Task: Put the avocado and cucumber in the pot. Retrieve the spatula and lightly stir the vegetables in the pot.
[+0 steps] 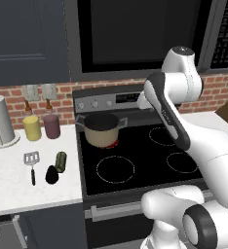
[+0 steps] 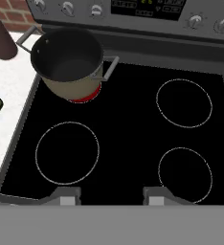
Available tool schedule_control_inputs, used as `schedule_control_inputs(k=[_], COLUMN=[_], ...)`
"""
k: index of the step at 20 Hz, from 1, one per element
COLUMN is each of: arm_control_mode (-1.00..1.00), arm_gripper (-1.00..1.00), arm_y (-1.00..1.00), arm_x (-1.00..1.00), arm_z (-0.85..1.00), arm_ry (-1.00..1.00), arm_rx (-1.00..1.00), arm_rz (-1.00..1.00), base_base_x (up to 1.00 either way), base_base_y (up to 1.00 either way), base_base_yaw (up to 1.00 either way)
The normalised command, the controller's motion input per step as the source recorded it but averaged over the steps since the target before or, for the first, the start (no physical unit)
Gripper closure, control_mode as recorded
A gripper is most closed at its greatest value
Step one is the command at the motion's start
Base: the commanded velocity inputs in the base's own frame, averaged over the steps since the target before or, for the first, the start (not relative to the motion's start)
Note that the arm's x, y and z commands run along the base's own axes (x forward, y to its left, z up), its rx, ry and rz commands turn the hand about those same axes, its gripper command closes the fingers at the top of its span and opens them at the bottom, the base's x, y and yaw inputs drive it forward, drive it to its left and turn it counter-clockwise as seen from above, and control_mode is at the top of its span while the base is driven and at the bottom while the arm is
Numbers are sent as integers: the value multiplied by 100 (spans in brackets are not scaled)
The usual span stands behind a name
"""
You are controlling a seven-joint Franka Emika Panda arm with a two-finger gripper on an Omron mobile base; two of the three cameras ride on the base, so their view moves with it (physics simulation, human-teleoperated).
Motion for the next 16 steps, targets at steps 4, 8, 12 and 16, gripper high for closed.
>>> schedule_control_inputs(k=[4,8,12,16], arm_control_mode=[100,100,100,100], arm_gripper=[-100,-100,-100,-100], arm_y=[0,0,0,0], arm_x=[0,0,0,0], arm_z=[0,0,0,0], arm_ry=[0,0,0,0], arm_rx=[0,0,0,0], arm_rz=[0,0,0,0], base_base_x=[-2,-22,-18,-8], base_base_y=[0,17,62,71], base_base_yaw=[0,0,0,0])
